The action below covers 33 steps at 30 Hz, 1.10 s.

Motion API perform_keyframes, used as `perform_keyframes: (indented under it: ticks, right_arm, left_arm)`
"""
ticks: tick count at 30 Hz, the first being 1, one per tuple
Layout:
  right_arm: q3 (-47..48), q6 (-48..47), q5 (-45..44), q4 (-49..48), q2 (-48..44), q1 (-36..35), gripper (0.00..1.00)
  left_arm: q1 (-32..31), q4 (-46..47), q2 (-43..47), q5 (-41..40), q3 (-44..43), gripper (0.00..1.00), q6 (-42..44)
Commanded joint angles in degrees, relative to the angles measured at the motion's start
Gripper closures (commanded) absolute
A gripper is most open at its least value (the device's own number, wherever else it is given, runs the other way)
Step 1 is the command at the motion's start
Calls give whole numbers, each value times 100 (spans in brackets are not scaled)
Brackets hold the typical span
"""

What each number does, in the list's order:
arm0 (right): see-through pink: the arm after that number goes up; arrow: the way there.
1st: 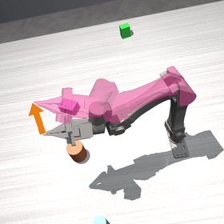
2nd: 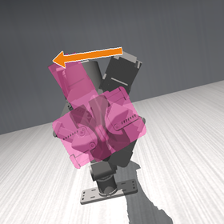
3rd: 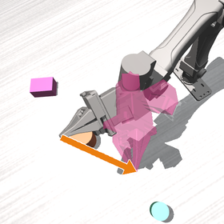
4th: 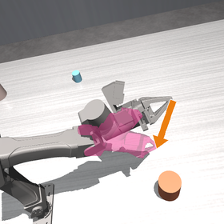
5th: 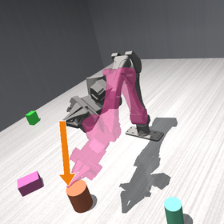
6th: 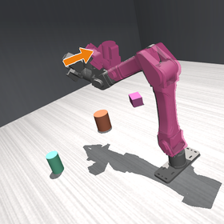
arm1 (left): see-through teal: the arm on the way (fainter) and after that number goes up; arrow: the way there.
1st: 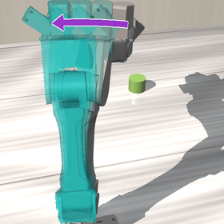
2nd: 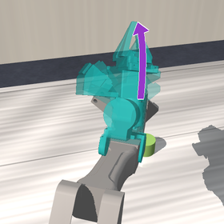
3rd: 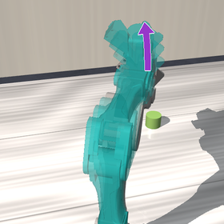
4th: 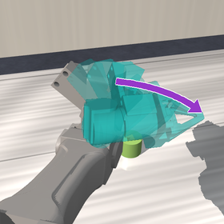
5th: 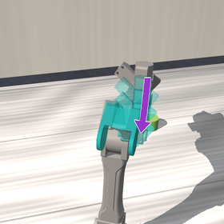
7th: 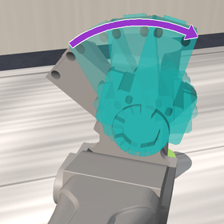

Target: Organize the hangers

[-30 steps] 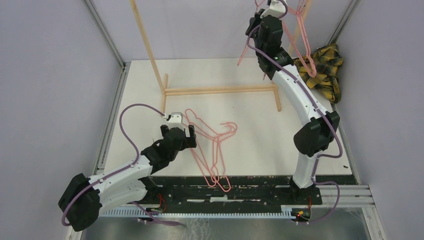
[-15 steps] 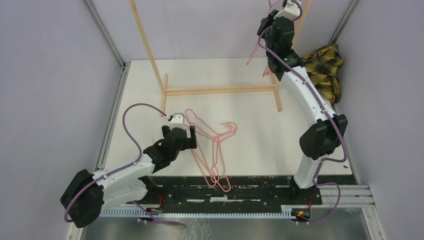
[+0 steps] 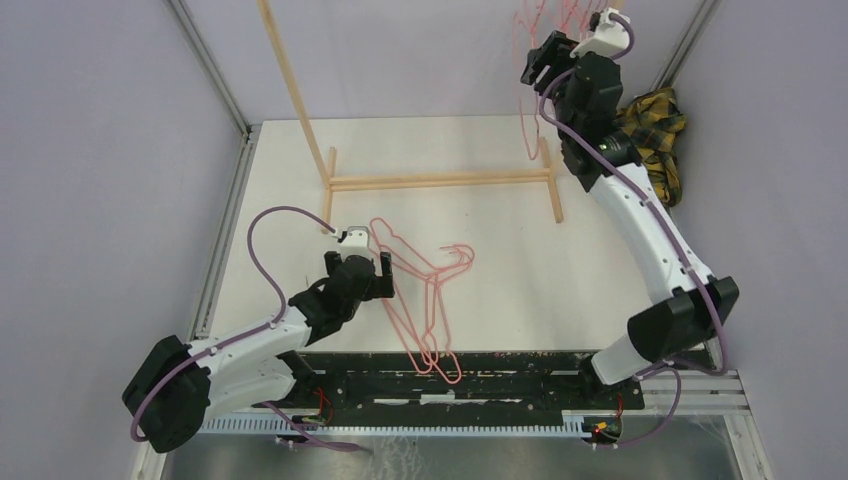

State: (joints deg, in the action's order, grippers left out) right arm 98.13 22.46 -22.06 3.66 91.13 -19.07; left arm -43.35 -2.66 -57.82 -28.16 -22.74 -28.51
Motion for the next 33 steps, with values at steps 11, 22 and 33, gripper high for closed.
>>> perform_keyframes:
  ticks: [11,22,33]
  right_arm:
    - [-891,-1033,975,686,-2227,-378,25]
    - [-3112,-607,1222,1629,-2093,-2782,33]
    - [-5073,580,2158,1225,-1224,-3169,48]
  left_arm:
    - [-5,451,-493,-192,-54,1,-67]
    - [1,453,-758,-279,-112,1,-65]
    - [1,517,-705,-255,-99,1,-69]
